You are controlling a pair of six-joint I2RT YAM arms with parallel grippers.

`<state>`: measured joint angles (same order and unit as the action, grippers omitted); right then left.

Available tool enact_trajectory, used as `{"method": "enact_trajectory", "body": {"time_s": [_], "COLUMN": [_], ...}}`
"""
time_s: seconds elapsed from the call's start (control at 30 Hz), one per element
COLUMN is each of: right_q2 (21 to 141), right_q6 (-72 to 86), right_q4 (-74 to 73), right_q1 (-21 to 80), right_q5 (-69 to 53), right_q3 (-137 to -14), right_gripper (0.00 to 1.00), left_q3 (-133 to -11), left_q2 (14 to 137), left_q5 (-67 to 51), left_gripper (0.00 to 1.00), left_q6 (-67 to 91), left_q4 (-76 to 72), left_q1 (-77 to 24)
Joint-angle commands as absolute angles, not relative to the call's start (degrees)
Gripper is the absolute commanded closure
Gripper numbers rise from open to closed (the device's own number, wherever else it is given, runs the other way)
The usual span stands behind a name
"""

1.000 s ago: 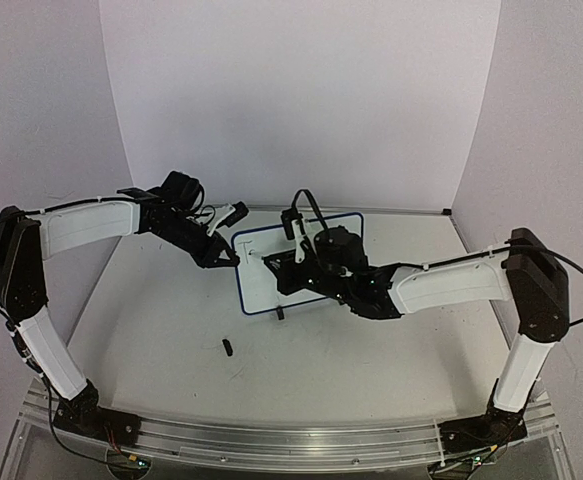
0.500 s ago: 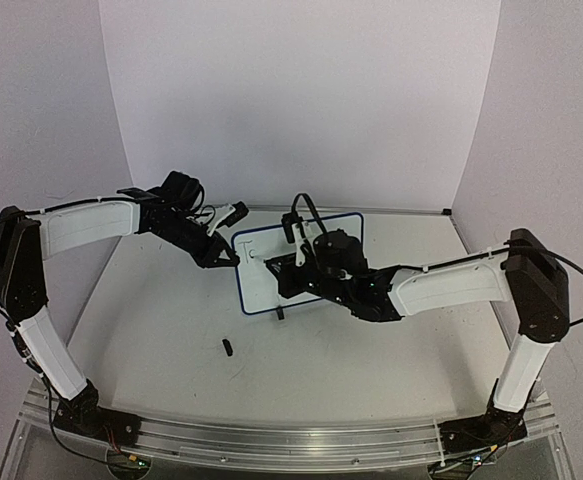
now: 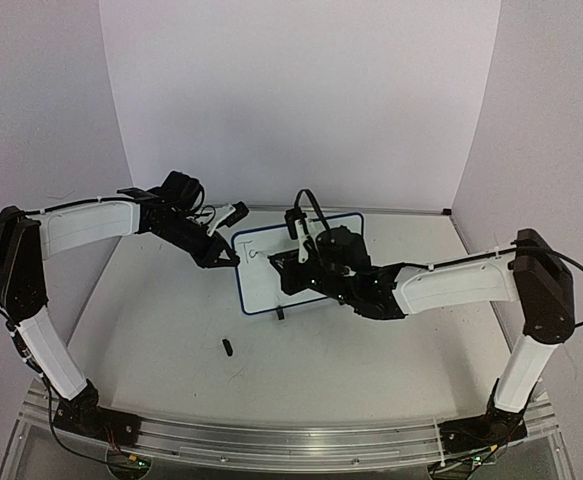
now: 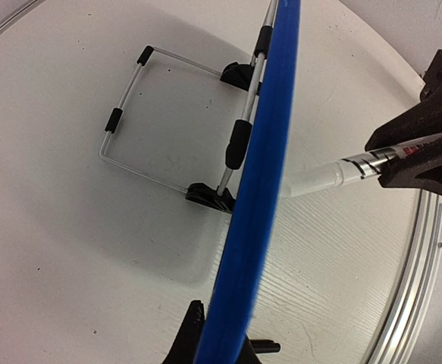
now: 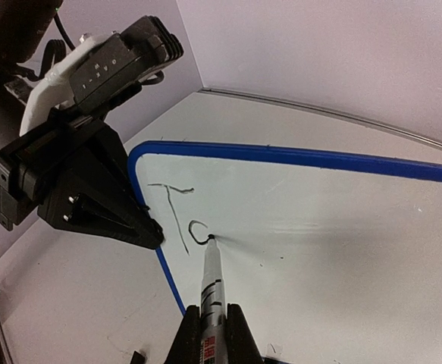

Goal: Write a sentence on the whiteboard

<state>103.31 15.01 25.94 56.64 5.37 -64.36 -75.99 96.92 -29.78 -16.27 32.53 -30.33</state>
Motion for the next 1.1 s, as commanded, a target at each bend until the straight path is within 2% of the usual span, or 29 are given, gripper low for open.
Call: {"method": "enact_trajectory", "body": {"time_s": [0.0, 0.5, 0.73, 1.07], "right_q2": [101.11, 100.01, 97.14, 99.15], "right_q6": [14.06, 13.72, 14.32, 15.08], "right_q4": [26.97, 29.07, 29.69, 28.95], "right_q1": [56.09, 56.08, 56.07, 55.63], "right_q5": [7.18, 2.39, 3.77, 3.52], "right_q3": [-65.63, -64.09, -60.88, -61.48], "right_gripper": [1.00, 1.00, 1.00, 1.00], "left_q3": [-76.35, -76.48, -76.46, -76.46], "left_q2": [97.42, 97.74, 97.68, 97.82], "left_q5": [-27.25, -27.07, -27.02, -26.97], "left_gripper": [1.00, 1.00, 1.00, 1.00], "left_q6": [-17.08, -17.16, -17.21, -17.15], "left_q4": [33.09, 33.22, 33.25, 33.30], "left_q1": [-30.69, -30.79, -30.87, -30.94]}}
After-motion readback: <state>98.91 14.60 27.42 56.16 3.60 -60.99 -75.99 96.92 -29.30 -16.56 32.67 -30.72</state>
